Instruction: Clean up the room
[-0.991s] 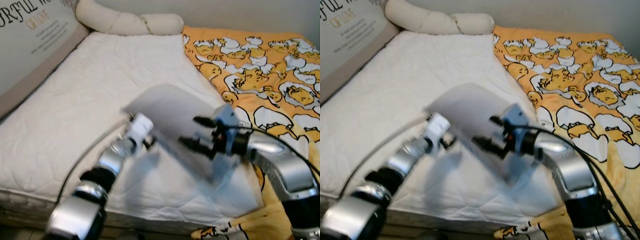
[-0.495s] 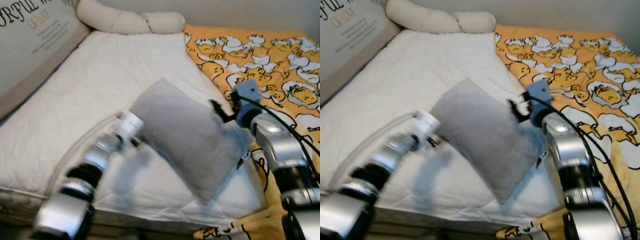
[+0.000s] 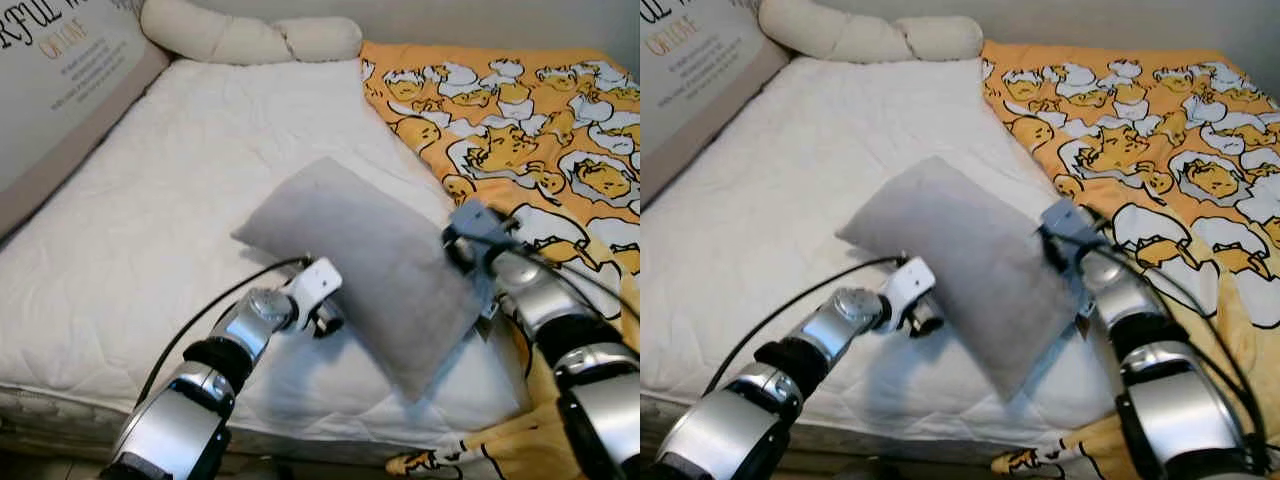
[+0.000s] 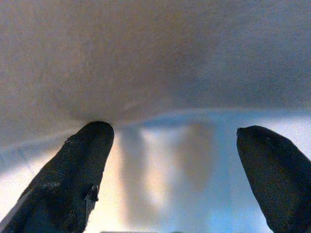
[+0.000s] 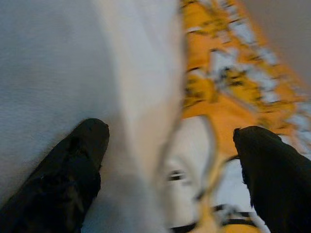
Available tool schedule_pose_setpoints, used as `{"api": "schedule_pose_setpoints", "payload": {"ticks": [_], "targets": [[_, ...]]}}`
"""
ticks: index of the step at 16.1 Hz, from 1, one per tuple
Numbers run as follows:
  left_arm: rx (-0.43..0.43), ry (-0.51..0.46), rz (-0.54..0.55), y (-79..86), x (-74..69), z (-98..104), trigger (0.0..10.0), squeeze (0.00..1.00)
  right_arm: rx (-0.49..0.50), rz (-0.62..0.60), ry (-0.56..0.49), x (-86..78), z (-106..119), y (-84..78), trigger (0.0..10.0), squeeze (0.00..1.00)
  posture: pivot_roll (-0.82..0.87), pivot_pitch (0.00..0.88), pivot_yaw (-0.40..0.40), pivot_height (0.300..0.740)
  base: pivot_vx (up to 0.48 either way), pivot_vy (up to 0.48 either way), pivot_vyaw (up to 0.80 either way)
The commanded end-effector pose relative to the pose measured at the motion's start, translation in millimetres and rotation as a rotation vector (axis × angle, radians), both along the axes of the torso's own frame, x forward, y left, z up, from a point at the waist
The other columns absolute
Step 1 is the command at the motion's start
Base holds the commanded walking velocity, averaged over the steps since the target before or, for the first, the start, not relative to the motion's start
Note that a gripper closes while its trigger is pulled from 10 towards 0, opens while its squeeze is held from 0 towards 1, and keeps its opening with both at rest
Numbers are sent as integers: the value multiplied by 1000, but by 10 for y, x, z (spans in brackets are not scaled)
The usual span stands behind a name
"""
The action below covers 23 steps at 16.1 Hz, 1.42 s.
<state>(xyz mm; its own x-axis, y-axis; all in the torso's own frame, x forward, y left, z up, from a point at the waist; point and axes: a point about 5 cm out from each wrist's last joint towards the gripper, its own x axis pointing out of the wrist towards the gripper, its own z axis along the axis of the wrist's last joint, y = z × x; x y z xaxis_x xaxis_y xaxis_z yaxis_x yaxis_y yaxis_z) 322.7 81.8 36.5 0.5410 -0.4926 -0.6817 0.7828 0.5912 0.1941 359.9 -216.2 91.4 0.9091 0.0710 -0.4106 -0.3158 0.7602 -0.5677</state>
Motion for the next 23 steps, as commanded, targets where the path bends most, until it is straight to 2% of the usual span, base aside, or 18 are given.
{"api": "schedule_pose_setpoints", "payload": {"ticks": [1, 2, 4, 9, 13, 15, 17, 19, 21, 23], "targets": [[15, 4, 41, 26, 3, -20, 10000, 0, 76, 56, 61, -26, -84, 102, 10000, 0, 80, 0, 45, 740, 0, 0, 0], [10, -7, 64, 36, 22, -7, 10000, 0, 148, 68, 78, -34, -99, 141, 10000, 0, 80, 0, 44, 740, 0, 0, 0], [-19, -57, 114, 62, 103, 77, 10000, 0, 379, 80, 107, -40, -95, 216, 10000, 0, 79, 0, 43, 740, 0, 0, 0], [-100, -167, 202, 206, 289, 329, 10000, 0, 675, 201, 165, -124, -39, 270, 10000, 0, 86, 0, 40, 740, 0, 0, 0], [-141, -232, 200, 349, 371, 524, 10000, 0, 737, 393, 263, -360, -26, 303, 10000, 0, 82, 0, 45, 740, 0, 0, 0], [-139, -239, 184, 441, 357, 551, 10000, 0, 764, 432, 288, -449, -18, 296, 10000, 0, 86, 0, 42, 740, 0, 0, 0], [-121, -229, 130, 570, 292, 569, 10000, 0, 817, 496, 332, -604, 7, 311, 10000, 0, 91, 0, 37, 740, 0, 0, 0], [-146, -180, 38, 643, 149, 633, 10000, 0, 855, 506, 334, -724, 75, 278, 10000, 0, 92, 0, 36, 740, 0, 0, 0], [-148, -124, -2, 669, 17, 597, 10000, 0, 839, 455, 327, -739, 45, 187, 10000, 0, 92, 0, 36, 740, 0, 0, 0], [-123, -105, 16, 728, -44, 513, 10000, 0, 795, 414, 311, -751, 23, 103, 10000, 0, 91, 0, 40, 740, 0, 0, 0]]}}
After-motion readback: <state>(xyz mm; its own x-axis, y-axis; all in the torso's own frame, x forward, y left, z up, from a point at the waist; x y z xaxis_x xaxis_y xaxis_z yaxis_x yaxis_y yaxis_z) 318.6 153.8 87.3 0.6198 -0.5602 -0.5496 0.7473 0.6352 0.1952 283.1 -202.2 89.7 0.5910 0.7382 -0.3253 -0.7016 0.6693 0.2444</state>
